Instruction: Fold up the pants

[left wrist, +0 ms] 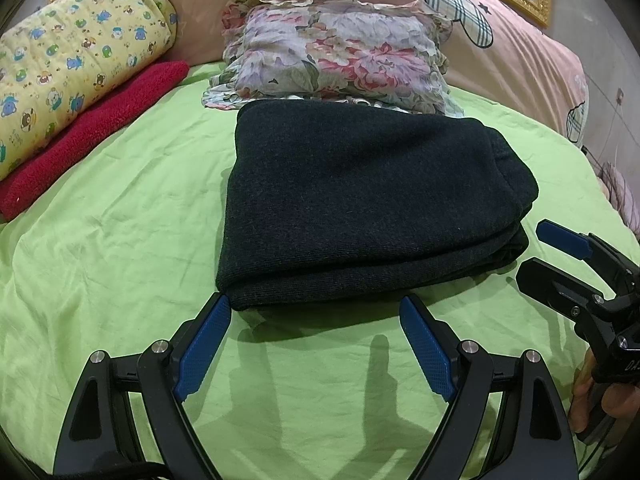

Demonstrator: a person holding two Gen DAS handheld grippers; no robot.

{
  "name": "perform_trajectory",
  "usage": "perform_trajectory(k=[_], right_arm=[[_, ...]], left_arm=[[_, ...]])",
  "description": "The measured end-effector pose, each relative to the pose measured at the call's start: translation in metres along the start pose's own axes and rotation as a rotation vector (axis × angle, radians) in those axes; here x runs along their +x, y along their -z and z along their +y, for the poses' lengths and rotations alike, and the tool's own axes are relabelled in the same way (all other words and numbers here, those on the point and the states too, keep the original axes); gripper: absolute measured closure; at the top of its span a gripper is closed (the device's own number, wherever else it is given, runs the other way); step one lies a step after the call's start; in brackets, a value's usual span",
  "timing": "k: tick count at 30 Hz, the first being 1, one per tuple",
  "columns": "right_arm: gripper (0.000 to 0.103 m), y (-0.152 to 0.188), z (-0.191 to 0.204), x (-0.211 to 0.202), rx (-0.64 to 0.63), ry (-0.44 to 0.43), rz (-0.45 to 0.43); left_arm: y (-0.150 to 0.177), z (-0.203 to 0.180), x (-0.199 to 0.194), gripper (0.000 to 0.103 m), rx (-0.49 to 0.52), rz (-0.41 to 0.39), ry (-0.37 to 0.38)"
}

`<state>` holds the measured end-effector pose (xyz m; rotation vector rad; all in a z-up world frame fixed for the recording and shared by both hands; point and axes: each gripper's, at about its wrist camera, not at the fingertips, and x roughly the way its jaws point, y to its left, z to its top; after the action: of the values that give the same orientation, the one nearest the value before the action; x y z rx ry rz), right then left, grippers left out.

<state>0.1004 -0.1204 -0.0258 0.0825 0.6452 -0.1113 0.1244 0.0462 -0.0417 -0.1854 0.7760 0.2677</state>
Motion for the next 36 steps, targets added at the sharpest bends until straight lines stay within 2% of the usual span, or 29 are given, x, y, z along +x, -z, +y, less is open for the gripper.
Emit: perform_trajectory(k=[10, 12, 21, 36], right_arm=[[0.007, -0.002, -0.001, -0.002, 0.012, 0.002, -0.003], [0.007, -0.005, -0.003, -0.005, 0.017, -0.02, -0.021], [0.007, -0.012, -0.007, -0.006, 0.043, -0.031, -0.037], [0.007, -0.013, -0.017, -0.01, 0.091, 0.03, -0.045]], left_arm=[[-0.002, 0.001, -0.001, 0.016, -0.012, -0.003, 0.008], [-0.007, 0.003, -0.003, 0.016, -0.016, -0.009, 0.01], [-0.021, 0.001, -0.011, 0.016, 0.0, -0.035, -0.015], [-0.029, 0.004, -0.015, 0.016, -0.023, -0.049, 0.005]])
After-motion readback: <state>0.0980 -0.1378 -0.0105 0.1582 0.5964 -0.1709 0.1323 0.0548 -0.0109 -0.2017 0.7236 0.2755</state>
